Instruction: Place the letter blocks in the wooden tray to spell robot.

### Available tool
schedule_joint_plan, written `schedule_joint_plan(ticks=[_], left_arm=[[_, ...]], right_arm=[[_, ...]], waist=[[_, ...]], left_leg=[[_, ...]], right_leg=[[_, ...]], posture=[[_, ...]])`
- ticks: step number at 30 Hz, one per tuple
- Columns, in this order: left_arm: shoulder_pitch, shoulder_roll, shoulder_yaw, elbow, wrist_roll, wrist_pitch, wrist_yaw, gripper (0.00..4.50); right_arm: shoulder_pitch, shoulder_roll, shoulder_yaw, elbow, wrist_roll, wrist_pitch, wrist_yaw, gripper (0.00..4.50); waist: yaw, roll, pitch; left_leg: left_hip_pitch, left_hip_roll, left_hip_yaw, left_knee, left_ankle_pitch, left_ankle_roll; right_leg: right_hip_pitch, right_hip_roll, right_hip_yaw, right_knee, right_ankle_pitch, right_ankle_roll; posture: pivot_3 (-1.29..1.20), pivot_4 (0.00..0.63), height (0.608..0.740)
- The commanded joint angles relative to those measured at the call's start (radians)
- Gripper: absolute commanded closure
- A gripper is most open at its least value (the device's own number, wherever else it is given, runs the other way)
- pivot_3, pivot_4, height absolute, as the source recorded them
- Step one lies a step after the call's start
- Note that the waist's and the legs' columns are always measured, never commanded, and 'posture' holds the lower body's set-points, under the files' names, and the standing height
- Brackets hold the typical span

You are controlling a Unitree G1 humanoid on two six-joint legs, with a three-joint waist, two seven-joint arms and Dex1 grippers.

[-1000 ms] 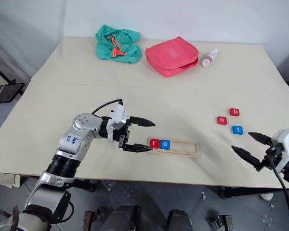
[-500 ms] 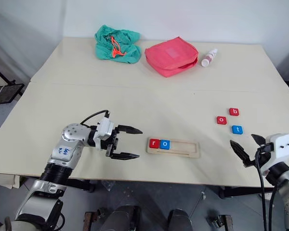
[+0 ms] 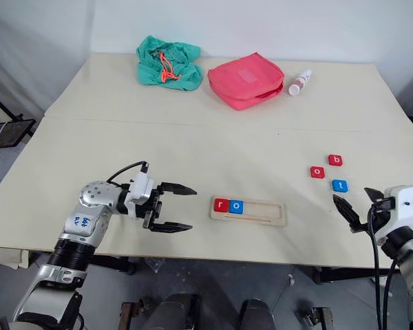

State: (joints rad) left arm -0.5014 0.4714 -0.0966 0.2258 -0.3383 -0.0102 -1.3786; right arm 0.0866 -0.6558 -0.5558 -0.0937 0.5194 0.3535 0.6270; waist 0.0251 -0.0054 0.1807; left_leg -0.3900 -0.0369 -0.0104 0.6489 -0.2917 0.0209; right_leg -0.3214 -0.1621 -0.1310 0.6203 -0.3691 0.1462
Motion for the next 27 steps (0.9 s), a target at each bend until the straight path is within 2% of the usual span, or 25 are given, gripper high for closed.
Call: schedule_joint_plan(ticks=[1, 5, 8, 15, 20, 27], left_arm=[[0.005, 0.010, 0.016, -0.035, -0.028, -0.003, -0.003, 0.03], [0.014, 0.014, 0.026, -0.040, -0.029, -0.005, 0.018, 0.03], [0.025, 0.016, 0.031, -0.051, -0.032, -0.003, 0.029, 0.03], [0.046, 0.017, 0.034, -0.075, -0.037, -0.011, 0.041, 0.03], [0.069, 0.022, 0.039, -0.102, -0.040, -0.013, 0.048, 0.03], [0.103, 0.025, 0.040, -0.148, -0.048, -0.003, 0.071, 0.03]], right_arm=[[-0.017, -0.022, -0.035, -0.025, 0.019, 0.009, -0.003, 0.00], [-0.198, -0.037, -0.009, 0.068, 0.033, 0.131, -0.101, 0.00], [-0.362, -0.061, 0.057, 0.220, -0.069, 0.117, -0.166, 0.00], [-0.675, -0.068, 0.189, 0.582, -0.190, 0.061, -0.161, 0.00], [-0.790, -0.054, 0.248, 0.764, -0.246, 0.009, -0.159, 0.00], [-0.876, -0.028, 0.299, 0.928, -0.303, -0.046, -0.163, 0.00]], waist=[[0.000, 0.000, 0.000], [-0.008, 0.000, 0.000], [-0.013, 0.001, -0.001], [-0.015, 0.001, -0.001], [-0.014, 0.001, -0.001], [-0.029, 0.001, -0.001]], left_leg=[[0.000, 0.000, 0.000, 0.000, 0.000, 0.000], [0.000, 0.000, 0.001, 0.000, 0.000, 0.000], [0.001, 0.001, 0.002, 0.000, 0.000, 0.000], [-0.001, 0.000, 0.002, -0.001, 0.000, 0.000], [-0.002, 0.000, 0.002, -0.001, 0.000, 0.000], [-0.002, 0.000, 0.002, -0.001, 0.000, 0.000]], right_leg=[[0.000, 0.000, 0.000, 0.000, 0.000, 0.000], [0.000, 0.000, 0.001, 0.000, 0.000, 0.000], [0.000, 0.000, 0.001, 0.001, 0.000, 0.000], [-0.001, 0.000, 0.000, 0.001, 0.000, 0.000], [-0.001, -0.001, -0.001, 0.000, 0.000, 0.000], [-0.001, -0.001, -0.002, 0.000, 0.000, 0.000]], posture=[[0.00, 0.150, 0.740], [0.00, 0.150, 0.740], [0.00, 0.150, 0.740], [0.00, 0.150, 0.740], [0.00, 0.150, 0.740], [0.00, 0.150, 0.740]])
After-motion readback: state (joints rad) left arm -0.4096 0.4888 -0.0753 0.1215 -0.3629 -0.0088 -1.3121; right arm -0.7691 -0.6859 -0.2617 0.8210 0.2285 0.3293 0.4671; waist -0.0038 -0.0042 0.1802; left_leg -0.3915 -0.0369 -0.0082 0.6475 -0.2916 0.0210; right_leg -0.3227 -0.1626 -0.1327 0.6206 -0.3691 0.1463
